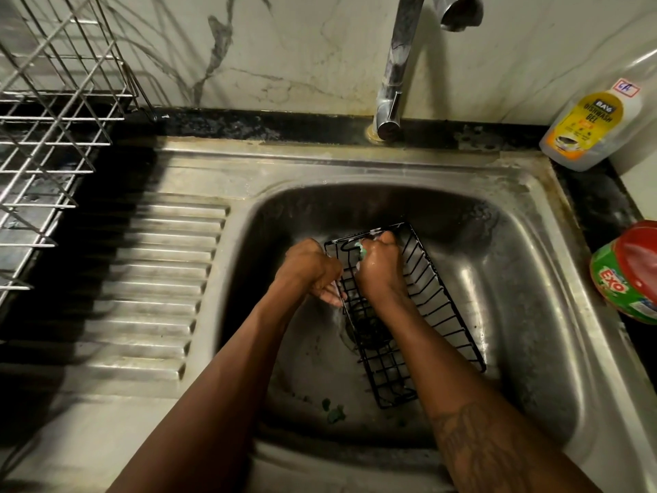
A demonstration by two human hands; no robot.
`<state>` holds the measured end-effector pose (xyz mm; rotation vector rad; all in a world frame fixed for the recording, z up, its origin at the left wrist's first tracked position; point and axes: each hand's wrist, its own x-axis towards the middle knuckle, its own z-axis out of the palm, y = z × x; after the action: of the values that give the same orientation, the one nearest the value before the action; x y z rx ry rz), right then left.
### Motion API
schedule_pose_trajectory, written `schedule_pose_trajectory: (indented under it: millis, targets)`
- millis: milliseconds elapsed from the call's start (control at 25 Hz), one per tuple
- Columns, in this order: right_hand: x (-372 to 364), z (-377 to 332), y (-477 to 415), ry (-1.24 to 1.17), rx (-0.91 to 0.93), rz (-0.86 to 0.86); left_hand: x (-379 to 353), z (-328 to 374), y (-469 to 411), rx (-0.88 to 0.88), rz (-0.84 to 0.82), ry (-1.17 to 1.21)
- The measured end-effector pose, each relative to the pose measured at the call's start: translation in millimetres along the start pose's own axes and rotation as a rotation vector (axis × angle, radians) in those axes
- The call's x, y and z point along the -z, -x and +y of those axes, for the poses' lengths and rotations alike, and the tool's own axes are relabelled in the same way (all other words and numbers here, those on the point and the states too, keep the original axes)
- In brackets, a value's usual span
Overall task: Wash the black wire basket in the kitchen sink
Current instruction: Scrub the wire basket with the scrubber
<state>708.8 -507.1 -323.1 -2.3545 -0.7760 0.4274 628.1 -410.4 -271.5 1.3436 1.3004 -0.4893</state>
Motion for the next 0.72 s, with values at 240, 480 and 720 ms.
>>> schedule_pose_trajectory:
  millis: [240,480,720]
  targets:
    - [2,6,0,0.049,0.058,0.122,-2,2,3,0.017,-0.017,-0.02]
    - [-4,-18,4,-0.297,-0.045,-0.009,1,-2,-4,0.007,0.015,-0.036]
    - [27,-14,-14,-1.985,-0.865,0.123,1,-1,-4,0.015,-0.044,-0.03]
